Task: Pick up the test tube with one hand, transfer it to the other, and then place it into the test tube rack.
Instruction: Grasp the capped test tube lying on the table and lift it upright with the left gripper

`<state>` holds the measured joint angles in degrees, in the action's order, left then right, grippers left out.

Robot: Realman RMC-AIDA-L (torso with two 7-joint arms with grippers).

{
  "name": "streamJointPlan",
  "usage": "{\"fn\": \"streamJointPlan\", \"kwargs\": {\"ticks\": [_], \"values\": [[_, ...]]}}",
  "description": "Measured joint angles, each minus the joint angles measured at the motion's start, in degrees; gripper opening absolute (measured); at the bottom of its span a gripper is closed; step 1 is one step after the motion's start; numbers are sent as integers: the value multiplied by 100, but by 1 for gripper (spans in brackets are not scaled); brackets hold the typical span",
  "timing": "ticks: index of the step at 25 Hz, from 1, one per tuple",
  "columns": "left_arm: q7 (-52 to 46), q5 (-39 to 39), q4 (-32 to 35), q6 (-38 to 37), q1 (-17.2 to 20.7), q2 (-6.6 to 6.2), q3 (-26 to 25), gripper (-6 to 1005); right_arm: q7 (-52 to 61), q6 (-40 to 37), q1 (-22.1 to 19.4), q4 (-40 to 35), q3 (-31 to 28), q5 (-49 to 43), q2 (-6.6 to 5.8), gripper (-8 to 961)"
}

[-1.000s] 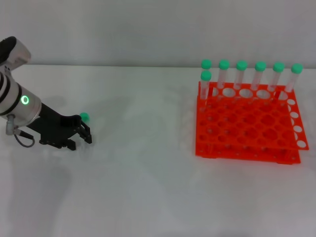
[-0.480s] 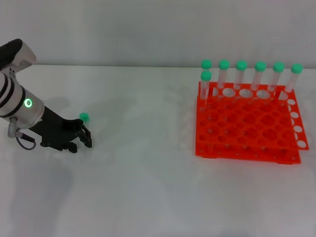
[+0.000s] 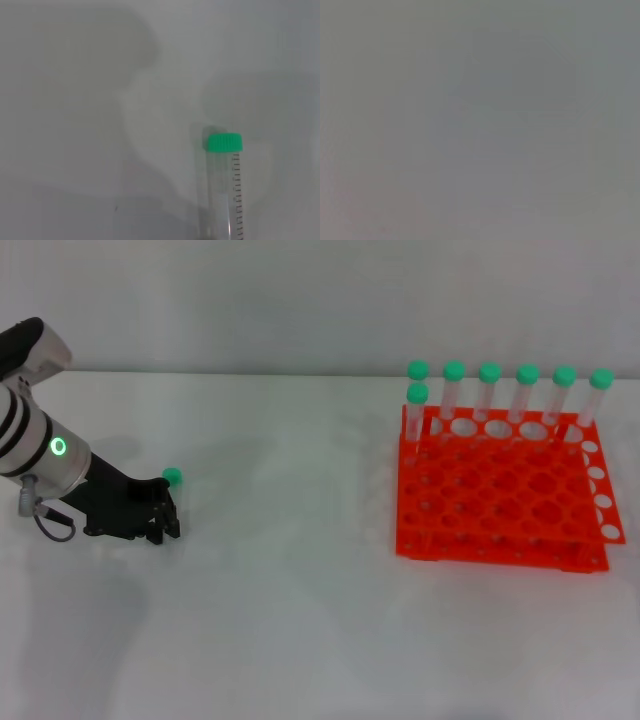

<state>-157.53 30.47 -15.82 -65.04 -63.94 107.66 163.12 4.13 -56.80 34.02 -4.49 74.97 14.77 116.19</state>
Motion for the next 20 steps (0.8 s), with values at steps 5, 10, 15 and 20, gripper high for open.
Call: {"fn": "streamJointPlan", "kwargs": {"ticks": [5, 10, 15, 20], "values": [[-104, 5, 34, 5, 16, -2, -2, 173, 0, -7, 0, 1, 0, 0, 0, 820], [-107, 15, 93, 8, 62, 0, -5, 175, 0, -9, 0, 0, 0, 0, 0, 820], [-100, 20, 121, 13, 115, 0, -7, 176, 0, -8, 0, 1, 0, 2, 0, 820], [-62, 21, 125, 43, 139, -1, -7, 179, 23, -8, -3, 1, 0, 5, 0, 820]]}}
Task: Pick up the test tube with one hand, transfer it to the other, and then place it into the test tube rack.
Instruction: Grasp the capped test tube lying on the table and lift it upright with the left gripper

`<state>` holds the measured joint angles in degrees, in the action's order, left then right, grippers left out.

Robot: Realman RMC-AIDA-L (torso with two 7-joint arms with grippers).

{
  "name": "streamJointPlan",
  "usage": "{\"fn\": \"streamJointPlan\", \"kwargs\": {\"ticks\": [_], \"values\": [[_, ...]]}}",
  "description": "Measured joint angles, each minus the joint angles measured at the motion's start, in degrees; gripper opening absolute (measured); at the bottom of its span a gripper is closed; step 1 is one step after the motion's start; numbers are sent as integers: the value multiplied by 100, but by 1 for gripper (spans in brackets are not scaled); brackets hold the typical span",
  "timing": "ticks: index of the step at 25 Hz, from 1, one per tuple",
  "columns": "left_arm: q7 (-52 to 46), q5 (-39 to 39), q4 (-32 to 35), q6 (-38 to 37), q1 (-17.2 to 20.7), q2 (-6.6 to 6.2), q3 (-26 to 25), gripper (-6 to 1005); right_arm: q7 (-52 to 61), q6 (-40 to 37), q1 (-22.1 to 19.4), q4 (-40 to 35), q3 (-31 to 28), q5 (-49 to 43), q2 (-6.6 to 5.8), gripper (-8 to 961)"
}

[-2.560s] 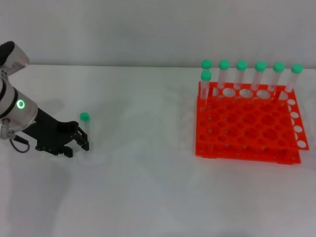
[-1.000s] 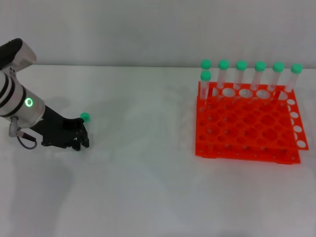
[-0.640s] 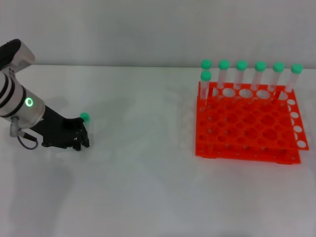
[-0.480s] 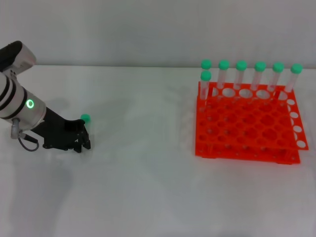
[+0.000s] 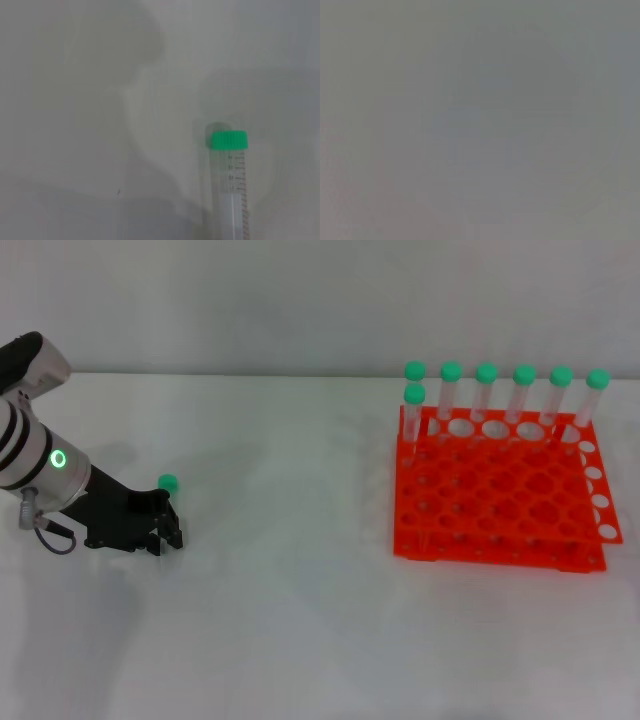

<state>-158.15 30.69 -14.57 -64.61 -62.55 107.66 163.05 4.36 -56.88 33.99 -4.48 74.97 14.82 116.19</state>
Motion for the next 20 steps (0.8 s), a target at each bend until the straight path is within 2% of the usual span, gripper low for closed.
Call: {"fn": "streamJointPlan", "kwargs": {"ticks": [7, 9, 12, 18, 20], "values": [[278, -9, -36, 0, 10, -3, 2, 207, 16, 1, -17, 0, 0, -1, 0, 820], [544, -265, -101, 81, 32, -10, 9, 225, 16, 2, -23, 0, 0, 0, 0, 820], [974, -932, -296, 127, 45, -18, 8, 201, 18, 2, -28, 0, 0, 2, 0, 820], [2446, -3029, -564, 188, 167, 7, 5, 185, 21, 2, -26, -2, -6, 15, -14, 820], [2446, -3029, -564, 188, 167, 7, 5, 185, 22, 2, -22, -6, -20, 23, -22, 819]]}}
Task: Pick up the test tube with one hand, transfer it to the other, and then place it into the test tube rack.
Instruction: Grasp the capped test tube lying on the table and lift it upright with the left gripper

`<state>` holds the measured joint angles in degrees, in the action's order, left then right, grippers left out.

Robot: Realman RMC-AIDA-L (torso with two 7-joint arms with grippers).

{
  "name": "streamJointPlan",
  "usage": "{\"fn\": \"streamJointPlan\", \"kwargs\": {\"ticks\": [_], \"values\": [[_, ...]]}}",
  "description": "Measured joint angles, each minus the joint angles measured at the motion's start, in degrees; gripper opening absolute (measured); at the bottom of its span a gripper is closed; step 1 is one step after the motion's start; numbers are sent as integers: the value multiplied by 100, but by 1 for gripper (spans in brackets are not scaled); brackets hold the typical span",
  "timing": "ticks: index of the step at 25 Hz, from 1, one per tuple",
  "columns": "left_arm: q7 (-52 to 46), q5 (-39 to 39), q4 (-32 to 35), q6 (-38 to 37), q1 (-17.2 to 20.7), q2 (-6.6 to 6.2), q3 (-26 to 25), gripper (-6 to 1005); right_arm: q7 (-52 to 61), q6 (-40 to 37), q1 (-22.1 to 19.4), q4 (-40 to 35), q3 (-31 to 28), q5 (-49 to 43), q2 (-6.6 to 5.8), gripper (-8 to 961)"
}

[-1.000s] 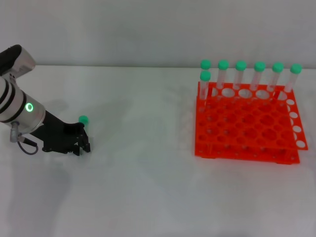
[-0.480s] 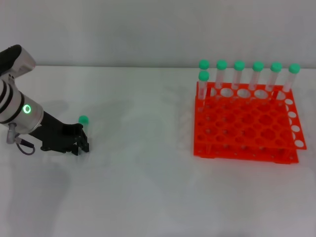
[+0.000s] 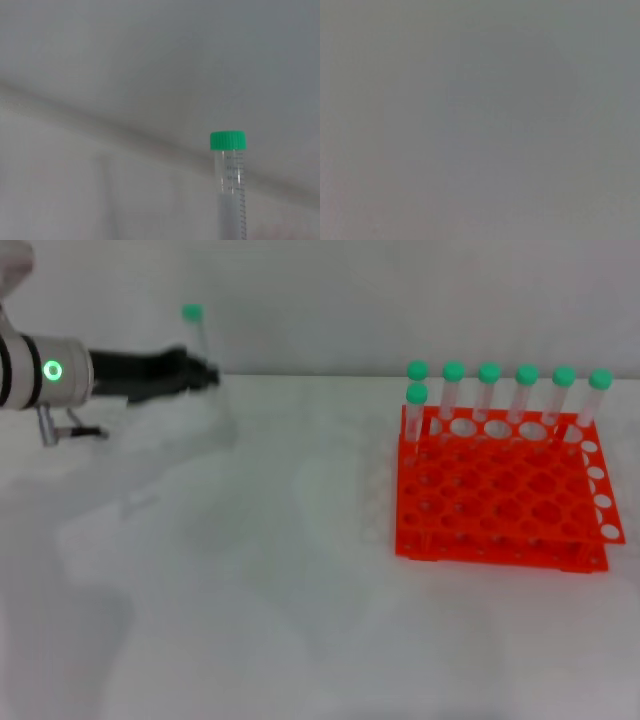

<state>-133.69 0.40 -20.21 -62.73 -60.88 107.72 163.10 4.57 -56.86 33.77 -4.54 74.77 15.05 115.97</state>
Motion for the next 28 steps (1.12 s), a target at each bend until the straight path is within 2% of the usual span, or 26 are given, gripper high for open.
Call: {"fn": "streamJointPlan", "kwargs": {"ticks": [1, 2, 3, 4, 5, 7, 8, 9, 10, 11, 12, 15, 18, 22, 26, 28], "values": [[779, -949, -3, 1, 106, 36, -1, 185, 0, 0, 0, 0, 0, 0, 0, 819], [1737, -2078, 8, -2, 276, 149, -1, 185, 0, 0, -3, -5, -13, 6, -3, 819], [1737, -2078, 8, -2, 276, 149, -1, 185, 0, 0, -7, -7, -18, 7, -4, 819], [2068, -2479, 11, -7, 333, 193, -4, 185, 0, 0, -10, -8, -20, 9, -8, 819], [2661, -3127, 30, -34, 450, 336, -4, 185, 0, 0, -12, -9, -21, 9, -10, 819], [3465, -3933, 35, -78, 585, 566, -6, 185, 0, 0, -19, -11, -23, 15, -21, 819], [3465, -3933, 35, -78, 585, 566, -6, 185, 2, 0, -21, -14, -24, 16, -23, 819], [4407, -4616, 43, -153, 705, 812, -7, 185, 6, 2, -26, -26, -22, 15, -26, 819], [5152, -5009, 95, -231, 779, 959, -7, 185, 10, 5, -33, -43, -16, 11, -28, 819], [6293, -5500, 305, -353, 895, 1086, -7, 185, 57, 19, -42, -69, 13, -4, -34, 819], [6571, -5589, 423, -380, 930, 1097, -7, 185, 102, 27, -48, -89, 41, -37, -39, 819], [8665, -6049, 1336, -512, 1149, 1111, -8, 185, 737, 28, -207, -284, 376, -326, -104, 819], [10136, -6234, 1888, -510, 1330, 1147, -23, 185, 1944, -85, -539, -756, 929, -1006, -293, 819], [10967, -6235, 2513, -467, 1451, 1163, -23, 185, 3742, -786, -878, -1281, 1375, -2528, -738, 819], [11308, -5964, 3008, -378, 1488, 1192, -18, 185, 5107, -1748, -689, -1320, 1369, -4141, -1133, 818], [11321, -5751, 3251, -225, 1485, 1204, -16, 185, 5427, -2071, -553, -1323, 1339, -4560, -1215, 818]]}}
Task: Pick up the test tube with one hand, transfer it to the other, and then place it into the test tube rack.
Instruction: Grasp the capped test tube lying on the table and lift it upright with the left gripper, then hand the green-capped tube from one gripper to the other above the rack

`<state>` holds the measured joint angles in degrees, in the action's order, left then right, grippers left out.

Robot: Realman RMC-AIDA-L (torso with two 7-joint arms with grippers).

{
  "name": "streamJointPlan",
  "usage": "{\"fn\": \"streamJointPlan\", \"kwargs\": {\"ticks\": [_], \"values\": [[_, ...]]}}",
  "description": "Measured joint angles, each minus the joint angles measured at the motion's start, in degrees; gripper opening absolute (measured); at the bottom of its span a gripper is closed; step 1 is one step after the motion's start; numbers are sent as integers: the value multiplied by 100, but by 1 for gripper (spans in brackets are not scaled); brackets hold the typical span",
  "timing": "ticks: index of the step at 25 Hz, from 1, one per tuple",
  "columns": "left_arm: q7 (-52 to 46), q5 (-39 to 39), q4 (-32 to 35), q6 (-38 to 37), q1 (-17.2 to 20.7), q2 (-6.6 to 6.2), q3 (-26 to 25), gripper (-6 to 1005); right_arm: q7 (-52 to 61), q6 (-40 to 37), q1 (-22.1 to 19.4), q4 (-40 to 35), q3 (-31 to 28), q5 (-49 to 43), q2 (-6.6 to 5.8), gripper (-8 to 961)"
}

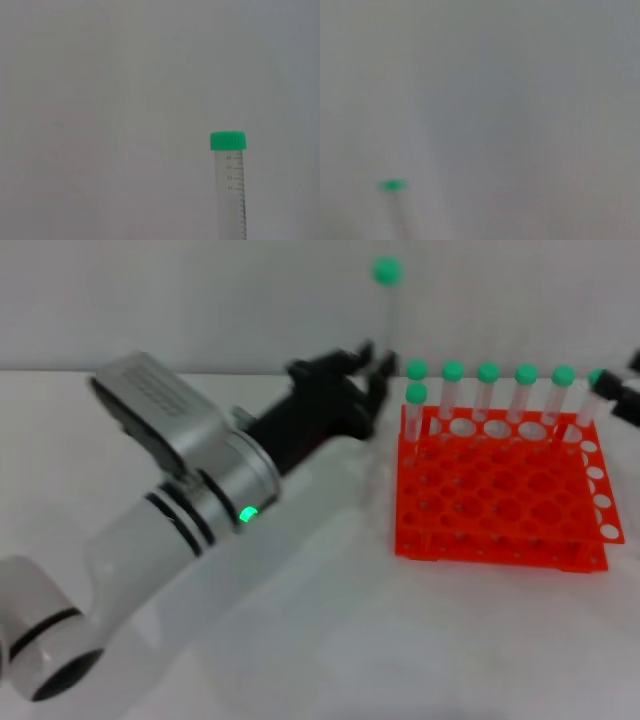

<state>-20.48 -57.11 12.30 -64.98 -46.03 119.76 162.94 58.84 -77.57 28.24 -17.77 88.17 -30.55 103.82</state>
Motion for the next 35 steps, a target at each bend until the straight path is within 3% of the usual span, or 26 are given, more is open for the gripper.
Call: {"fn": "streamJointPlan", "kwargs": {"ticks": [6, 12, 14, 17, 26, 35], "values": [[53, 184, 478, 401, 7, 43, 1, 186, 118, -726, 224, -131, -7, -644, -14, 810], [87, 581, 665, 766, 10, 57, 2, 186, 99, -728, 327, -206, 4, -772, 264, 800], [88, 745, 709, 871, 11, 58, 1, 186, 80, -686, 363, -230, 14, -783, 341, 757], [89, 1036, 765, 955, 26, 61, -1, 186, 116, -340, 431, -342, 9, -925, 431, 692], [94, 1159, 746, 961, 79, 49, -4, 186, 270, 134, 609, -487, 19, -1272, 615, 695], [98, 1200, 732, 949, 154, 41, -7, 186, 354, 200, 630, -598, -85, -1426, 616, 587]]}}
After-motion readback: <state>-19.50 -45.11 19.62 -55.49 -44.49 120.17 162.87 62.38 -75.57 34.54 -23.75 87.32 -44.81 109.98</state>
